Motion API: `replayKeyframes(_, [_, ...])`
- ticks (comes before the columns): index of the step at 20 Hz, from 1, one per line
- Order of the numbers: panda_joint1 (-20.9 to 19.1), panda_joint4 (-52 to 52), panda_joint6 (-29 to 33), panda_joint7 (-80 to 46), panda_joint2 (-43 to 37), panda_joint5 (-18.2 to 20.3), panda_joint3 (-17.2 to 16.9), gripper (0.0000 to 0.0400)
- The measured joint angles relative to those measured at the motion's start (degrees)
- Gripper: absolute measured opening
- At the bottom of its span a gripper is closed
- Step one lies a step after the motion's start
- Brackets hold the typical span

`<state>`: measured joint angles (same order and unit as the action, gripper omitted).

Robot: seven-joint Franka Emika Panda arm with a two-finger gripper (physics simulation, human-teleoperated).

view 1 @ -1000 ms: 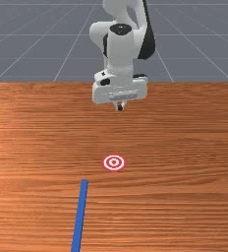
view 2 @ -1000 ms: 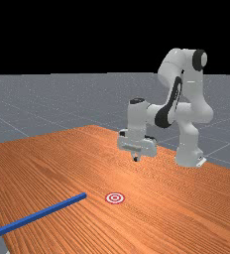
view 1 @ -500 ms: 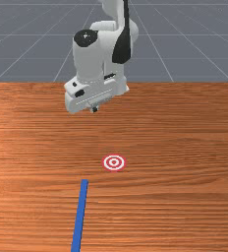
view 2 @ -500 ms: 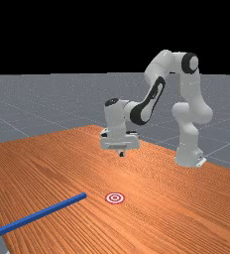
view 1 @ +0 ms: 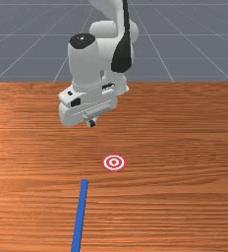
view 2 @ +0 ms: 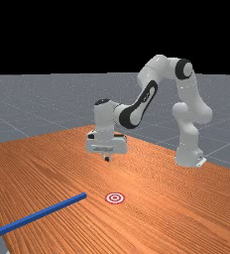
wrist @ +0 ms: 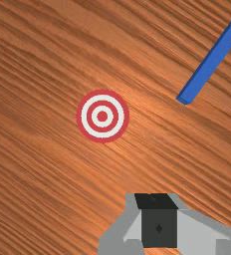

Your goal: Pull the pivot to the target area

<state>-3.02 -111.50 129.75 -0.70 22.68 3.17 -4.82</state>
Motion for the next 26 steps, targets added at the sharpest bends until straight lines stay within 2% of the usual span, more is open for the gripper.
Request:
replayKeyframes(3, [-0.1, 6.6, -2.5, 0.2, 4.1, 0.1, 0.3, 0.0000])
replayKeyframes(4, [-2.3, 10.5, -5.5, 2.0, 6.4, 5.4, 2.3, 0.0000])
replayKeyframes(5, [-2.1, 13.3, -6.3, 1.3, 8.1, 4.8, 2.1, 0.0000])
replayKeyframes(6, [-3.8, 17.8, -9.3, 3.3, 10.7, 7.7, 3.7, 0.0000])
replayKeyframes(8, [-4.2, 25.4, -12.3, 2.8, 15.1, 7.9, 4.2, 0.0000])
replayKeyframes(9, [-2.3, 26.7, -11.4, 0.0, 15.9, 4.4, 2.3, 0.0000])
replayKeyframes(10, [-3.0, 30.2, -13.3, 0.6, 17.9, 5.4, 3.0, 0.0000])
replayKeyframes(11, [-1.6, 33.6, -15.1, -1.6, 19.8, 2.8, 1.5, 0.0000])
replayKeyframes(12, [-0.1, 33.8, -13.7, -3.7, 20.2, 0.2, -0.1, 0.0000])
replayKeyframes(13, [1.0, 37.0, -14.8, -5.4, 22.1, -1.7, -1.4, 0.0000])
replayKeyframes(14, [0.8, 40.0, -16.1, -5.2, 23.8, -1.4, -1.2, 0.0000])
replayKeyframes(15, [1.8, 42.0, -16.8, -6.6, 25.0, -3.0, -2.3, 0.0000])
replayKeyframes(16, [1.5, 43.9, -17.6, -6.2, 26.1, -2.5, -1.9, 0.0000])
replayKeyframes(18, [-1.6, 47.5, -19.5, -2.4, 28.1, 2.7, 1.8, 0.0000])
replayKeyframes(22, [-1.7, 47.0, -16.4, -2.1, 30.2, 2.9, 1.9, 0.0000])
replayKeyframes(24, [-1.3, 51.9, -19.2, -3.2, 34.4, 1.8, 1.3, 0.0000])
replayKeyframes(25, [-1.2, 46.0, -12.3, -2.7, 32.6, 2.2, 1.4, 0.0000])
replayKeyframes(26, [1.2, 46.6, -12.3, -6.1, 33.9, -1.4, -1.6, 0.0000])
